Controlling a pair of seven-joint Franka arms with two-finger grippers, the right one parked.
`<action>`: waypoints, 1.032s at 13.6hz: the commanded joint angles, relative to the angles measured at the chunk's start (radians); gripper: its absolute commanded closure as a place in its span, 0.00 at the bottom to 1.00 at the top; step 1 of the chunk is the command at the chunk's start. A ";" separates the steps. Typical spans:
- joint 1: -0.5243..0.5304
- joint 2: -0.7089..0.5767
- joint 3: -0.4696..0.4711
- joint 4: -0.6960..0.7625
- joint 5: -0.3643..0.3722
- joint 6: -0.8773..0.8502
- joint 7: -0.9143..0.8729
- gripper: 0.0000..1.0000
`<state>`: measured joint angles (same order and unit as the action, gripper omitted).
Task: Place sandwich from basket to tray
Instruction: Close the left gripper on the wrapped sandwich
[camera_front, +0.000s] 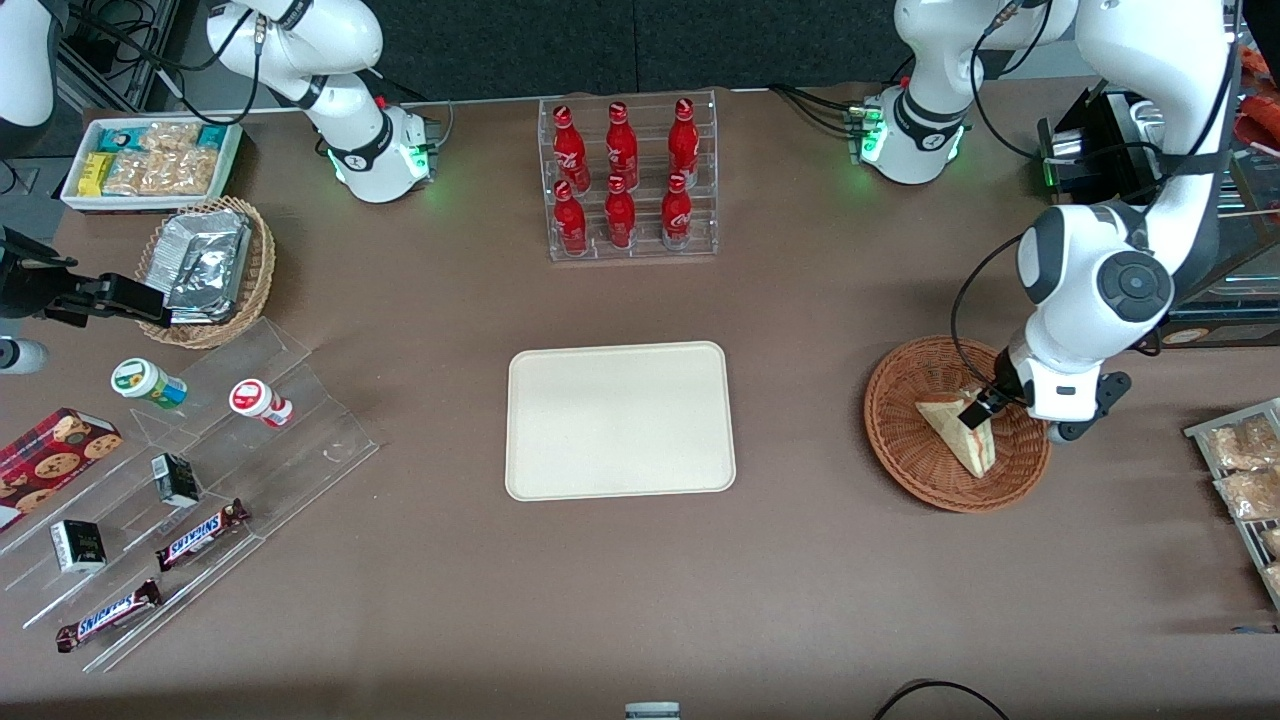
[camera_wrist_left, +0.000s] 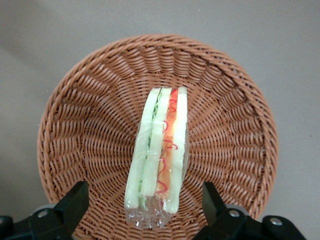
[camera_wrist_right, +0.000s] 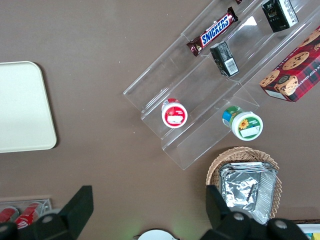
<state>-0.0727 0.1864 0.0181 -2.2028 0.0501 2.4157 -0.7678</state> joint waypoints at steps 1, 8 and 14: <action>-0.004 -0.005 -0.003 -0.023 0.017 0.034 -0.027 0.00; -0.032 0.067 -0.003 -0.035 0.019 0.095 -0.025 0.01; -0.033 0.055 -0.003 0.053 0.019 -0.054 0.014 1.00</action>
<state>-0.1016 0.2605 0.0138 -2.2152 0.0544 2.4744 -0.7648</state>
